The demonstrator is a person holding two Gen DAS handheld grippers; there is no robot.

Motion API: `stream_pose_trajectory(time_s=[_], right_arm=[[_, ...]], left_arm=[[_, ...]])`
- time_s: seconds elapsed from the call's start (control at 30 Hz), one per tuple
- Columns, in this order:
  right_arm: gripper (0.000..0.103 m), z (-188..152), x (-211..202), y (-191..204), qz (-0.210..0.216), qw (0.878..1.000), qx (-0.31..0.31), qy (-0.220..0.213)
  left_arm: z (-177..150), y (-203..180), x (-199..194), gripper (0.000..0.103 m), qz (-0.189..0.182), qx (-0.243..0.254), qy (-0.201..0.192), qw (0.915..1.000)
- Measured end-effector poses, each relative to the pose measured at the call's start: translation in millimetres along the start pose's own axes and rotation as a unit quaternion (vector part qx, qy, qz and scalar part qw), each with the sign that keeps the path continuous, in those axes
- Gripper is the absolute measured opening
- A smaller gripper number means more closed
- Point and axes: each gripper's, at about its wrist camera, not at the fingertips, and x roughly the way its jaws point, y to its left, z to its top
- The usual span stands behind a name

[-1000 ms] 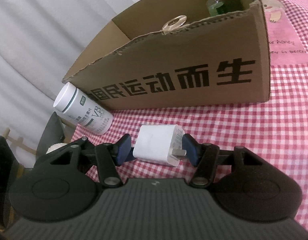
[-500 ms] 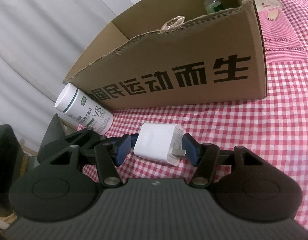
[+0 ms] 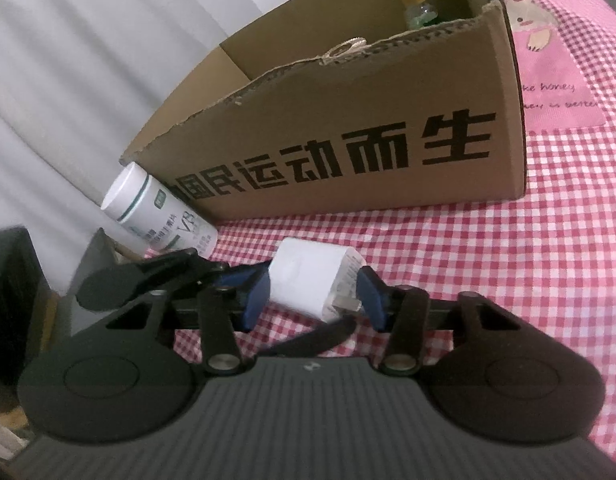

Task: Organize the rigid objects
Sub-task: 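Lift the charger block with the right tool and carry it into the box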

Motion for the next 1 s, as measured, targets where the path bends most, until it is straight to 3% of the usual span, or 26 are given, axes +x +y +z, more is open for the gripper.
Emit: stream_pose_trajectory(time_s=[0.33,0.6,0.83,1.0], right_arm=[[0.038,-1.7,-10.3,6.0,-0.011,1.000,0.006,-0.016],[0.038,12.2,-44.2,41.8,-0.010,0.997,-0.036,-0.067],[0.039,56.5,-69.0,75.1,-0.011,0.989,-0.091,-0.115],[0.040,107.5,-62.8,66.1,-0.012,0.990,-0.100,-0.103]], left_arm=[[0.6,-0.6,-12.8,0.056,0.007,-0.002,-0.011,0.9999],[23.5,-2.4,-61.2,0.056,0.034,0.008,-0.073,0.9967],[70.5,7.5,-86.1,0.056,0.056,0.007,-0.120,0.9912],[111.5,26.1,-62.1,0.056,0.057,-0.023,-0.098,0.9933]])
